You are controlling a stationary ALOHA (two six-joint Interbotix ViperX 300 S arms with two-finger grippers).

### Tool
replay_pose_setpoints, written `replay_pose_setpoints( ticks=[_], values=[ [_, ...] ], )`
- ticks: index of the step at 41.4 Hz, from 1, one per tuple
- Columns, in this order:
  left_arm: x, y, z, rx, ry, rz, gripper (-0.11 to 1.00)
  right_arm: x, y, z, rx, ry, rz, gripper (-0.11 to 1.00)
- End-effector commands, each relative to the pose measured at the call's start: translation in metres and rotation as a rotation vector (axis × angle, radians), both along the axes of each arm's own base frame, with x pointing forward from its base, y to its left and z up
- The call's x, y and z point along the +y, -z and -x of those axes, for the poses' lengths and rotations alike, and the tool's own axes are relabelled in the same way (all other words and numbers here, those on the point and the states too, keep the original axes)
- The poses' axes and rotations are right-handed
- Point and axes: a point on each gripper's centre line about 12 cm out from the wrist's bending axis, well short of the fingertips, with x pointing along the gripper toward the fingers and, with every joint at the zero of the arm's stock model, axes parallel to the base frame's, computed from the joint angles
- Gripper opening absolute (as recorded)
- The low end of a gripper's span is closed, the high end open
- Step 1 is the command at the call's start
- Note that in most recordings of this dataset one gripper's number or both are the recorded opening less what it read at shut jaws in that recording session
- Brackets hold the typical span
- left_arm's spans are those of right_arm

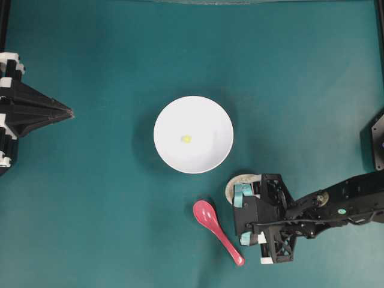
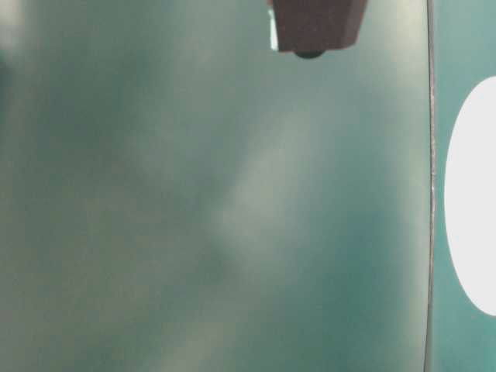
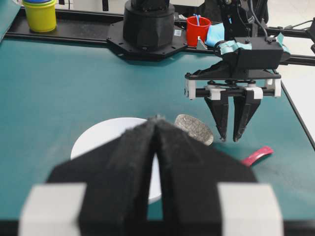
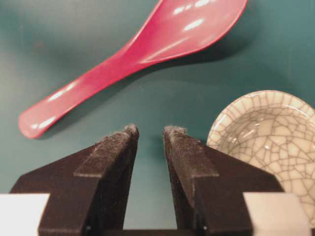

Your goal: Scoop the yellow hexagonal prism block from the bowl with a spoon using the right arm.

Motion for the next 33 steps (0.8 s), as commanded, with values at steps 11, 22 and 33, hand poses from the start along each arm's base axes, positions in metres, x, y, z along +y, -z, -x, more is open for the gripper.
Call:
replay_pose_setpoints(
  ticks=[11, 22, 33],
  values=[
    [-0.001, -0.013, -0.002, -0.037, 0.004, -0.001, 0.01, -0.017, -0.007, -0.007, -0.035, 0.009, 0.015, 0.36],
    [0.0, -0.013, -0.002, -0.037, 0.002, -0.001, 0.01, -0.025, -0.005, -0.015, -0.058, 0.002, 0.01, 0.36],
    [-0.001, -0.013, -0.002, -0.037, 0.003, 0.0, 0.01, -0.022, -0.008, -0.019, -0.08, 0.011, -0.038, 0.36]
  ],
)
